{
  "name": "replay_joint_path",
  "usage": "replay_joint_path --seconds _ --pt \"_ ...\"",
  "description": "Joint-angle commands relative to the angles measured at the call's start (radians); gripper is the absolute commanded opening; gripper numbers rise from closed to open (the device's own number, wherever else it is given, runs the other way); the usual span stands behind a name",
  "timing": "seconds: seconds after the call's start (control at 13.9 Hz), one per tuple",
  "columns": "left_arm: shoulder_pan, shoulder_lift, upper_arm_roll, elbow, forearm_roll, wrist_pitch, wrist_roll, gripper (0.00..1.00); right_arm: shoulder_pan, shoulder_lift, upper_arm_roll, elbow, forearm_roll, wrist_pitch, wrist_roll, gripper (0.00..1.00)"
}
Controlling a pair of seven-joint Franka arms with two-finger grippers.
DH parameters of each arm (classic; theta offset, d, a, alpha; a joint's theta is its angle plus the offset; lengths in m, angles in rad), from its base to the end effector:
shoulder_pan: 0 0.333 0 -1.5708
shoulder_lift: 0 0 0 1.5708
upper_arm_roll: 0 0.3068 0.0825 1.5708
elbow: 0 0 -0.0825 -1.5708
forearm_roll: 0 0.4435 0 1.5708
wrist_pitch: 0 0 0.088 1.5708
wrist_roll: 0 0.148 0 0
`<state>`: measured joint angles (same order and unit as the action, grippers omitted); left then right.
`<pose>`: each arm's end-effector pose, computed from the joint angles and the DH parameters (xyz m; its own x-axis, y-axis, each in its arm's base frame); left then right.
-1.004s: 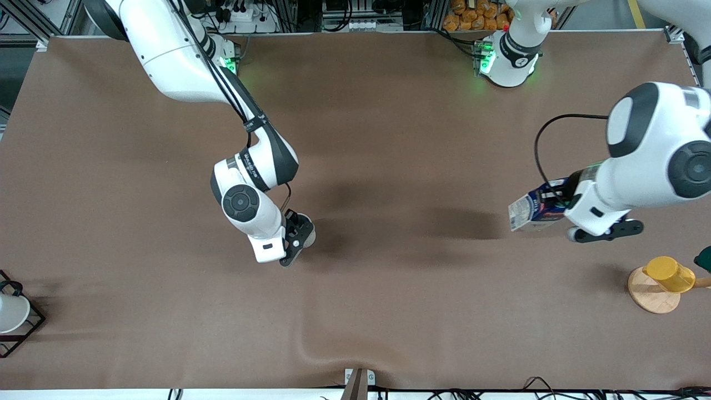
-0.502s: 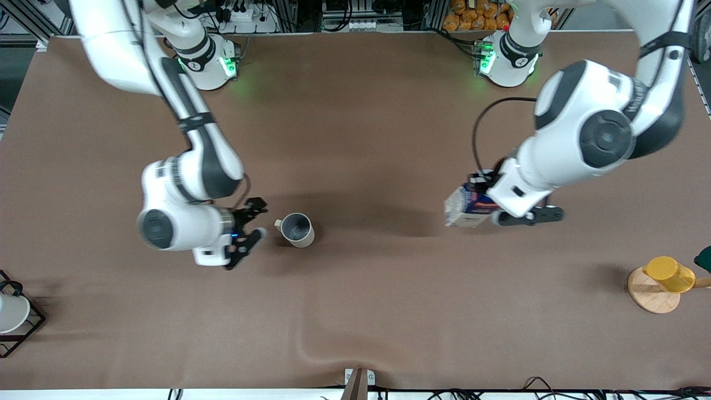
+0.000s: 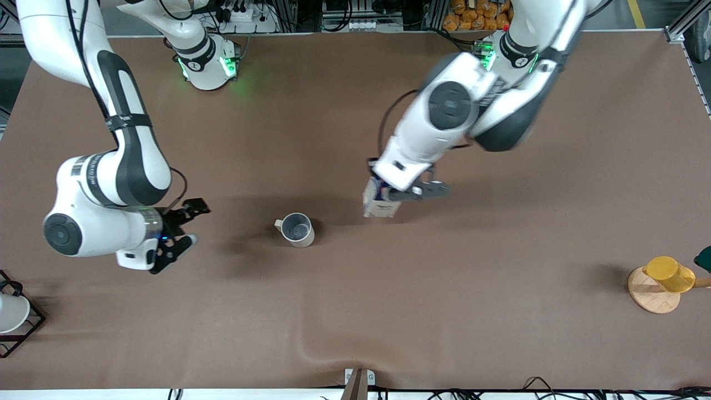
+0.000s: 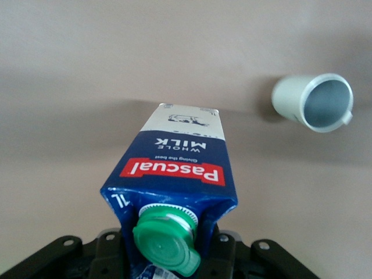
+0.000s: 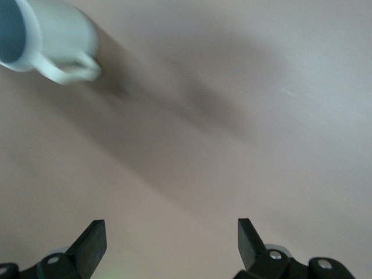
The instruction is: Place milk next to cup
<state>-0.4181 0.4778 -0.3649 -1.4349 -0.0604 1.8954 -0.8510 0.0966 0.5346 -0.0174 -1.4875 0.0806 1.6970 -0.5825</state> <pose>0.5466 -0.5057 0.3682 0.9805 0.1115 -0.1617 0.1361 -0.9793 0.1499 0.6955 0.0673 0.2678 0.7640 0.6021 -0.2319 0.5587 -0.7971 -0.2289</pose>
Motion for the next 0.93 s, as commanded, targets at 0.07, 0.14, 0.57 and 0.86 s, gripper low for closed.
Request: replay_joint_path --seconds 0.07,0.14,0.57,0.86 --pt "-0.094 0.025 0.017 0.054 0.024 -0.042 -0.02 0.45 -0.023 -0.103 -0.062 -0.052 -0.102 -0.008 0.001 1.0" --pt "-0.131 0.033 0.017 0.054 0.025 -0.044 -0.022 0.45 -0.02 -0.125 -0.09 -0.069 -0.104 -0.008 0.0 1.0" --pt "-0.252 0.065 0.029 0.077 0.039 -0.044 -0.056 0.45 -0.061 -0.234 -0.211 -0.128 -0.119 0.015 -0.004 1.0" --pt "-0.358 0.183 0.098 0.171 0.076 -0.03 -0.065 0.44 -0.094 -0.375 -0.214 -0.23 -0.119 0.043 0.007 1.0"
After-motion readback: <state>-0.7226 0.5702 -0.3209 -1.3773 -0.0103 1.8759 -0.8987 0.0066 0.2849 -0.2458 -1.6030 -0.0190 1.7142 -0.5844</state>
